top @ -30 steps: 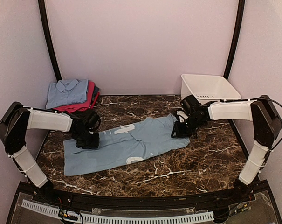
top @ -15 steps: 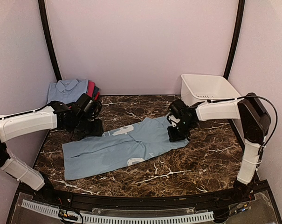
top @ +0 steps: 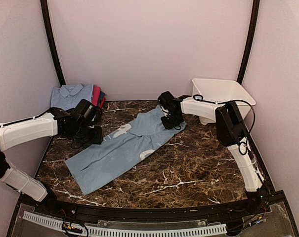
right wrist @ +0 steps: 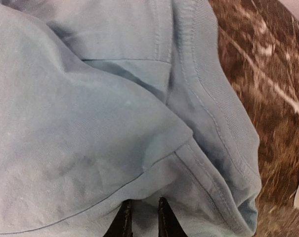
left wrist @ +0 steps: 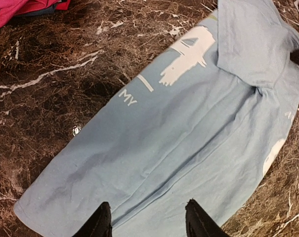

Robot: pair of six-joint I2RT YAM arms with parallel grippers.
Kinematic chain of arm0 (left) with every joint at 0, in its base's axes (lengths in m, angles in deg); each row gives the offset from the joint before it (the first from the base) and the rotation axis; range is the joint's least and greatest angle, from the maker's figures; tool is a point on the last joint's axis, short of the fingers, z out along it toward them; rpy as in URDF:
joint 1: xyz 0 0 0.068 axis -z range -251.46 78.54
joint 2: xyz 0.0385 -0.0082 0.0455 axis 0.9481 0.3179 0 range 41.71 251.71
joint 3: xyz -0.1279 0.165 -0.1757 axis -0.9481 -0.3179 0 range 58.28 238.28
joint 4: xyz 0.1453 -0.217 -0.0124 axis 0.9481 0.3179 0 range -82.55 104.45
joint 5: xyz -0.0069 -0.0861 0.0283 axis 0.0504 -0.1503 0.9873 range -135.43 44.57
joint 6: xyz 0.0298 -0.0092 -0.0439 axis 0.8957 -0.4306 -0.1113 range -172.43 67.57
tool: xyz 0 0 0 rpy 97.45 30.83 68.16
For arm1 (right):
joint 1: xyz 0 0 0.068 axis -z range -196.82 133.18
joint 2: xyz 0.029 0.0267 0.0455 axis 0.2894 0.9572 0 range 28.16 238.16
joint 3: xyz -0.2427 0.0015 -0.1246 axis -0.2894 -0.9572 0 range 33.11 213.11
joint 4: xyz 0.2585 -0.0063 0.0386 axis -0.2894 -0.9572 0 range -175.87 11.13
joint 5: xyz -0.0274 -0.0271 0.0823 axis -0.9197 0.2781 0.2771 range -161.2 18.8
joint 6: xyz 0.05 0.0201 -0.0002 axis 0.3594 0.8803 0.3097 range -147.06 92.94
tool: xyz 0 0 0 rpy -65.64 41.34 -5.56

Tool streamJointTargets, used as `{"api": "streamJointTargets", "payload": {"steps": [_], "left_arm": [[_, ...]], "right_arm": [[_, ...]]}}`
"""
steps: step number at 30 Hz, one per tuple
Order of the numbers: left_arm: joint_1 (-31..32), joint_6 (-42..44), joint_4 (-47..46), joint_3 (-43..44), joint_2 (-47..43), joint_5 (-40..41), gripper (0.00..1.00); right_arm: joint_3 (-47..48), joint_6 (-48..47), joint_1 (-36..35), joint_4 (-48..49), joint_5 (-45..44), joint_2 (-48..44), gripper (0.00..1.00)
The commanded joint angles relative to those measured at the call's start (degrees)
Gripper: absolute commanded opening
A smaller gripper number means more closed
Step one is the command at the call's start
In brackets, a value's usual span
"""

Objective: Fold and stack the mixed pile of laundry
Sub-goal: Rotate the rectangle-folded T-shirt at the center of the board.

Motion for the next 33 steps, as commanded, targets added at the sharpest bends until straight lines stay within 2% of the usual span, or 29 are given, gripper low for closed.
{"api": "streamJointTargets", "payload": {"steps": [1, 2, 4, 7, 11, 15, 21, 27, 31, 33], "left_arm": [[0.19, 4.28, 3.21, 0.23, 1.44, -2.87, 0.48], [0.39, 4.68, 3.22, 0.14, 1.64, -3.64, 0.46], [1.32, 6.10, 3.12, -0.28, 2.09, -5.40, 0.45], [4.59, 8.05, 3.96, -0.19, 3.73, -4.68, 0.43], [8.72, 8.12, 6.77, 0.41, 8.17, -2.47, 0.28], [12.33, 8.68, 10.24, 1.84, 13.87, 1.56, 0.13], [16.72, 9.97, 12.17, 3.12, 20.83, 2.81, 0.01], [22.77, 11.08, 14.36, 6.62, 28.61, 0.39, 0.00], [28.24, 9.85, 14.89, 12.12, 34.99, -4.44, 0.00], [30.81, 8.19, 15.04, 18.71, 37.80, -7.21, 0.00]], "right_arm": [[23.24, -6.28, 1.71, -7.71, -5.54, 12.94, 0.16], [29.39, -7.25, 1.73, -8.83, -5.78, 15.37, 0.17], [32.43, -7.47, 1.71, -9.35, -6.34, 14.88, 0.18], [22.46, -7.43, 1.69, -2.89, -5.01, 5.33, 0.22], [6.49, -6.62, 1.71, 7.11, 3.13, -9.86, 0.28], [-0.10, -4.64, 1.73, 8.24, 9.38, -17.96, 0.30], [-8.09, -2.19, 2.04, 7.96, 11.90, -25.44, 0.30], [-17.13, -1.17, 3.01, 8.77, 12.68, -32.27, 0.30], [-21.78, -0.67, 4.79, 9.54, 13.48, -35.39, 0.30], [-23.46, -0.53, 5.77, 9.89, 13.71, -36.50, 0.30]]}}
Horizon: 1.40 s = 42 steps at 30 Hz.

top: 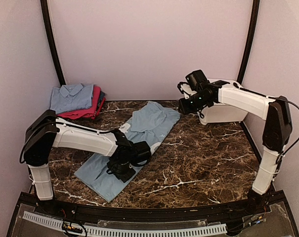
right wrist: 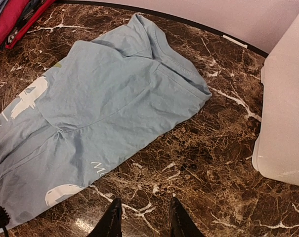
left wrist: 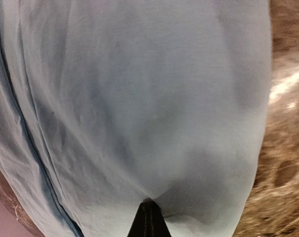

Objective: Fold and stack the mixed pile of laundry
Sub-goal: Rotate the rectangle-folded T-shirt at the center of the board.

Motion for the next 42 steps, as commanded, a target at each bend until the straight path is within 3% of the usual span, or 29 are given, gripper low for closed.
{"api": "streamJointTargets", "payload": {"steps": [1, 6, 11, 19, 26, 36, 42], "left_arm": [[6.28, -3.15, -0.15, 8.35, 7.79, -11.17, 0.00], [12.38, -4.46, 2.14, 25.61, 13.92, -16.65, 0.00], [11.90, -3.61, 2.93, 28.92, 10.65, -16.61, 0.01], [1.03, -5.35, -11.93, 11.06, -8.96, -18.94, 0.03], [-11.63, -9.32, -23.67, 0.24, -16.03, -20.69, 0.03], [-15.56, -10.56, -28.02, -5.22, -19.60, -20.32, 0.04], [-17.01, -10.98, -29.39, -8.57, -21.48, -20.15, 0.04]], "right_arm": [[-3.02, 1.20, 2.68, 1.93, 1.21, -5.44, 0.30], [-4.78, 0.60, 3.79, 1.98, 1.61, -6.29, 0.30], [-5.34, 0.85, 3.85, 2.23, 4.66, -5.42, 0.29], [-7.68, 4.31, 1.55, 5.17, 10.97, -1.38, 0.28], [-2.31, 6.54, -4.12, 4.59, 11.10, 8.53, 0.23], [8.65, 4.79, -4.97, -1.10, 6.15, 23.32, 0.19], [21.32, 1.85, -3.11, -7.68, 3.30, 34.03, 0.17]]}}
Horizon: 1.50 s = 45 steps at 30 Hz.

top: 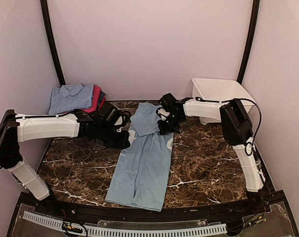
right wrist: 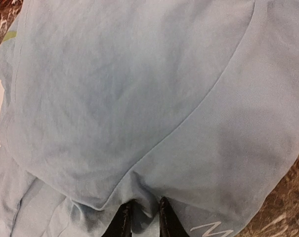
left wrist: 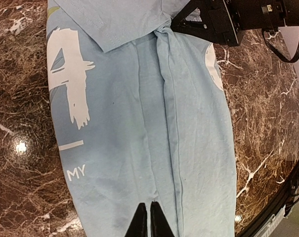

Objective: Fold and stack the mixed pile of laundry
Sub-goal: Rotate the rectangle-folded T-shirt at the center of the board, then pick up the rectangle-folded T-shirt from the center of the board.

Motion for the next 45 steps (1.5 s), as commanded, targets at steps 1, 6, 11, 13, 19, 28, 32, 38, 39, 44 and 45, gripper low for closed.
{"api": "streamJointTargets", "payload": {"steps": [1, 6, 11, 13, 19, 28, 32, 38, 39, 44, 45], "left_arm": [[-1.41, -0.42, -1.76, -2.30, -3.30, -0.24, 0.04], [-2.27, 0.98, -1.83, -3.23, -3.38, 0.75, 0.06], [-3.35, 1.06, -3.38, -4.20, -2.82, -0.78, 0.07], [-3.42, 0.87, -4.18, -5.09, -2.80, -3.50, 0.08], [-3.38, -1.20, -8.65, -13.31, -9.11, -12.57, 0.27], [0.37, -8.89, -11.69, -26.86, -18.32, -16.59, 0.38], [5.34, -12.98, -12.86, -30.36, -19.38, -14.86, 0.37], [8.96, -18.57, -17.62, -35.14, -18.28, -14.26, 0.37], [9.08, -19.31, -17.82, -35.44, -18.30, -14.19, 0.37], [9.37, -20.80, -19.20, -37.87, -18.75, -14.38, 0.37], [9.44, -21.23, -19.68, -38.09, -18.71, -14.42, 0.37]], "right_arm": [[8.76, -2.85, 1.83, -5.94, -3.42, 7.47, 0.17], [20.90, -4.61, 3.74, -10.12, -6.88, 14.38, 0.18], [30.18, -7.38, 5.77, -11.83, -7.57, 15.44, 0.20], [29.83, -8.11, 5.91, -11.43, -5.89, 11.39, 0.22], [6.78, -4.06, 5.33, -3.59, 7.41, -12.02, 0.33], [-41.08, 10.82, -0.80, 8.67, 17.43, -44.60, 0.36], [-53.81, 17.72, -3.94, 12.16, 18.70, -52.72, 0.36], [-66.56, 26.55, -8.63, 20.82, 21.81, -56.38, 0.38], [-67.68, 27.28, -9.16, 21.71, 22.00, -56.24, 0.39], [-70.71, 30.46, -12.20, 26.58, 22.35, -53.10, 0.39], [-70.98, 30.92, -13.06, 27.48, 22.27, -52.30, 0.39]]}}
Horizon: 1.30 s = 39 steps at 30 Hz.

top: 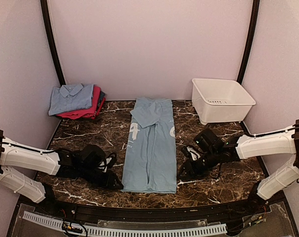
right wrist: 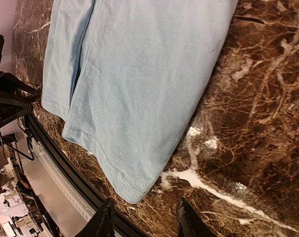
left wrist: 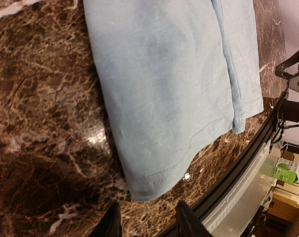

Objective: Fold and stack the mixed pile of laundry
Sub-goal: Pick up the rectangle-folded T-shirt from the center of the board.

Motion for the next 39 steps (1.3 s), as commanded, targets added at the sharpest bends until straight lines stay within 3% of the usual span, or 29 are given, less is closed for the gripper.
{"api": "streamJointTargets", "payload": {"steps": [1, 9, 18, 22, 26, 35, 39], "left_arm": [[0.47, -2.75, -2.99, -2.25, -0.62, -0.08, 0.37], [0.83, -4.37, -8.61, -3.21, 3.96, -1.24, 0.36], [1.36, -5.22, -10.33, -3.61, 5.22, -1.11, 0.22], [1.50, -5.22, -10.29, -3.95, 4.87, -1.09, 0.11], [2.53, -5.40, -10.01, -4.02, 3.94, -1.30, 0.00], [8.00, -9.07, -8.05, -5.61, -1.93, -1.45, 0.00], [8.62, -9.37, -5.42, -4.53, -7.12, 0.32, 0.00]], "right_arm": [[-1.56, 4.94, -2.81, 8.58, 0.99, 3.22, 0.39], [-2.90, 9.09, -7.54, 13.71, 0.85, 8.22, 0.39], [-4.31, 11.75, -10.14, 16.94, 1.21, 11.05, 0.34], [-4.25, 12.17, -10.24, 17.42, 1.10, 11.31, 0.21], [-5.20, 12.79, -10.98, 17.45, 1.00, 10.07, 0.01], [-10.09, 17.01, -15.02, 16.94, 0.24, 2.59, 0.00], [-9.35, 16.84, -15.31, 12.35, -2.79, -3.58, 0.00]]}}
